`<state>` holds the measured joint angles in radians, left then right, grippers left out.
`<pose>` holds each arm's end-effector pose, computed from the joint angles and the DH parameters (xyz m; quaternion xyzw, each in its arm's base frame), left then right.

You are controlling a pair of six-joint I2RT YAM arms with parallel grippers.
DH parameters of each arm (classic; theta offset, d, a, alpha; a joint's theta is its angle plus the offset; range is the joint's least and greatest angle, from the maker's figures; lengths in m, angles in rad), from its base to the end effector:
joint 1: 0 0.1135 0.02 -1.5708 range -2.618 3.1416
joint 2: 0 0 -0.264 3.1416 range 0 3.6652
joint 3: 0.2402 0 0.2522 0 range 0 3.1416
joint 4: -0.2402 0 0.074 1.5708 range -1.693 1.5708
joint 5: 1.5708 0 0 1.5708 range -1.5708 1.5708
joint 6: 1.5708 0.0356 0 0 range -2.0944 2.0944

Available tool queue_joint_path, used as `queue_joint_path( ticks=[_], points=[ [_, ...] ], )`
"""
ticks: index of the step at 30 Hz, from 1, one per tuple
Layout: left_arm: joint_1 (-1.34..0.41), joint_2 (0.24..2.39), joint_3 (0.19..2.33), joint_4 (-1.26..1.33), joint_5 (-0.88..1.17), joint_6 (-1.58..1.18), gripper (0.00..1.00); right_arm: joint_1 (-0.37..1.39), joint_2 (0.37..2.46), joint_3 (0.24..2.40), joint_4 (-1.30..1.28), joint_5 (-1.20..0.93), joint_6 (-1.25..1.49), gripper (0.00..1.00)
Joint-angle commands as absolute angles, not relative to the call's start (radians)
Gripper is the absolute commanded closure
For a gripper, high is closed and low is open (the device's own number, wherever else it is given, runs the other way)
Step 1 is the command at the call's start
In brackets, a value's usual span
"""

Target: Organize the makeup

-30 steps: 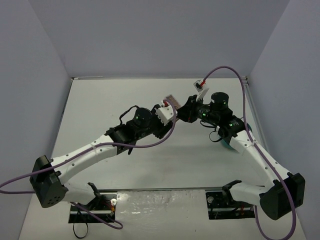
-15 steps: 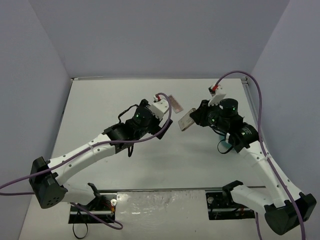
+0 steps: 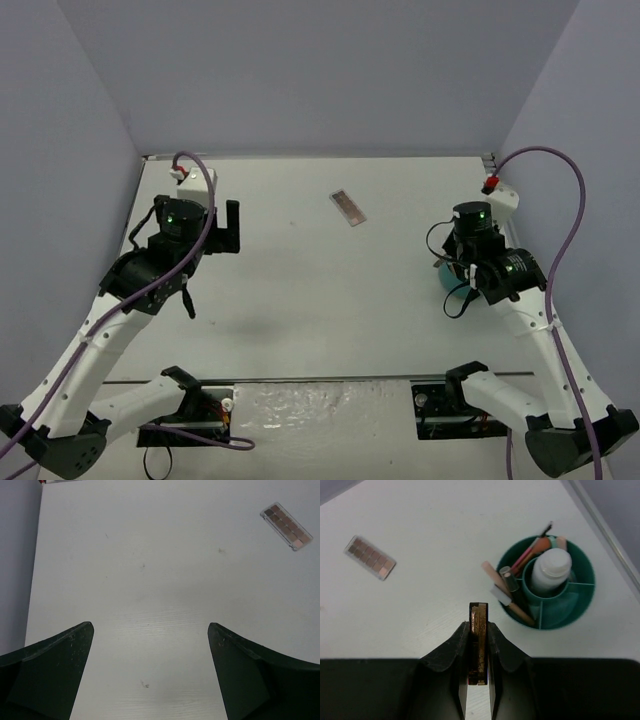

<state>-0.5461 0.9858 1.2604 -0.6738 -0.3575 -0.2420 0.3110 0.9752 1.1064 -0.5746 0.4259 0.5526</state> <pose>0.1711 -0.0894 0.4160 0.0270 0.8254 -0.0721 0.5592 0.1978 0.0481 0.3779 0.2117 0.8066 0.0563 0.5491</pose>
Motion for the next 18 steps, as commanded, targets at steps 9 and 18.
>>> queue_joint_path(
  ticks=[9, 18],
  points=[
    [-0.445, 0.93, 1.116, -0.623, -0.291, -0.266, 0.03, 0.169, 0.988, 1.18, -0.778, 0.655, 0.764, 1.0],
    [-0.422, 0.873, 1.067, -0.601, -0.279, -0.268, 0.03, 0.134, 1.013, 1.141, -0.78, 0.776, 0.897, 1.0]
  ],
)
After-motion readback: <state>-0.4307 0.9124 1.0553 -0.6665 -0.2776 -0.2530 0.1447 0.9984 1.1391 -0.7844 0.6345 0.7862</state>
